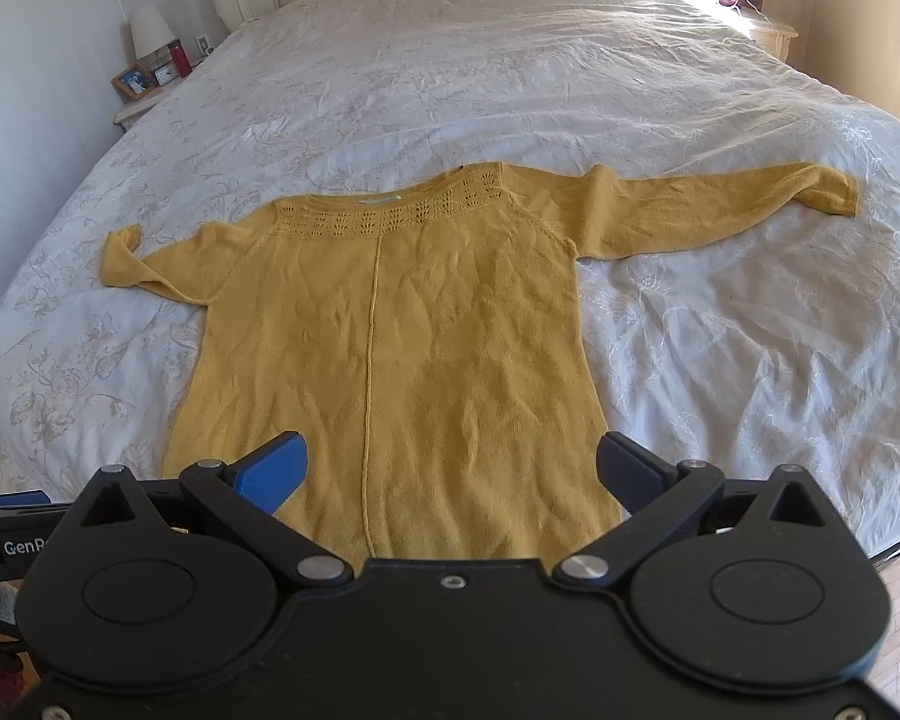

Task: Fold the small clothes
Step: 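Move both tools over the yellow sweater toward its sleeves, then reach the right gripper to the sleeve cuff and close on it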

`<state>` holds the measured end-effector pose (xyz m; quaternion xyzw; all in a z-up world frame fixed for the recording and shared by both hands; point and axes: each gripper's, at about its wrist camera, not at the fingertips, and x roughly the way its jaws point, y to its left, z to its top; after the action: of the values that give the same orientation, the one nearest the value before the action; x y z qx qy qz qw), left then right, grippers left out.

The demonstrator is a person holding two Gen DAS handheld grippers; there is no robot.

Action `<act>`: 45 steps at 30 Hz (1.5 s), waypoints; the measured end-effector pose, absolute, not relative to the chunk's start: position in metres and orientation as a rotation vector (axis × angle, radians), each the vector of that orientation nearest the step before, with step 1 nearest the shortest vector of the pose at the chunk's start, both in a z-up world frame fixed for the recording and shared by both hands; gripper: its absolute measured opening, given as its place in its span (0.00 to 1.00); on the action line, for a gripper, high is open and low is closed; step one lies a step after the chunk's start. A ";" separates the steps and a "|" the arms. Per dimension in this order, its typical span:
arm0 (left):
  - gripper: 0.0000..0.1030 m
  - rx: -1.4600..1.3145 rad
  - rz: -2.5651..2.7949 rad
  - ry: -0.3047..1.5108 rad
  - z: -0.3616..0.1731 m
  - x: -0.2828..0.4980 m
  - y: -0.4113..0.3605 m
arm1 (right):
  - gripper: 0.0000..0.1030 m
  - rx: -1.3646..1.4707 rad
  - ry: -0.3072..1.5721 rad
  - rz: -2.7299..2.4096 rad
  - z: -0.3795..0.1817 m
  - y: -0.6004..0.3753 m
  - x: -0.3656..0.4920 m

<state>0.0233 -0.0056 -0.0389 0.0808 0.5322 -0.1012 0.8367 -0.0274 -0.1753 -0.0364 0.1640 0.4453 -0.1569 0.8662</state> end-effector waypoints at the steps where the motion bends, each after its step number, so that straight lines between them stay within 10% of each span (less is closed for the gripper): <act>1: 0.97 0.171 -0.213 1.131 -0.040 0.025 -0.005 | 0.99 0.346 0.938 -0.328 -0.038 -0.176 -0.026; 35: 0.97 0.215 -0.224 1.307 -0.084 0.130 -0.044 | 0.99 0.400 1.106 -0.344 -0.078 -0.217 0.068; 45: 0.88 0.188 -0.309 1.083 -0.052 0.180 -0.067 | 0.99 0.359 0.815 -0.396 -0.029 -0.239 0.087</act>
<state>0.1796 -0.0667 -0.0521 0.0888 0.5126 -0.1461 0.8414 0.0874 -0.2390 -0.0286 0.1725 0.3916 -0.1901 0.8836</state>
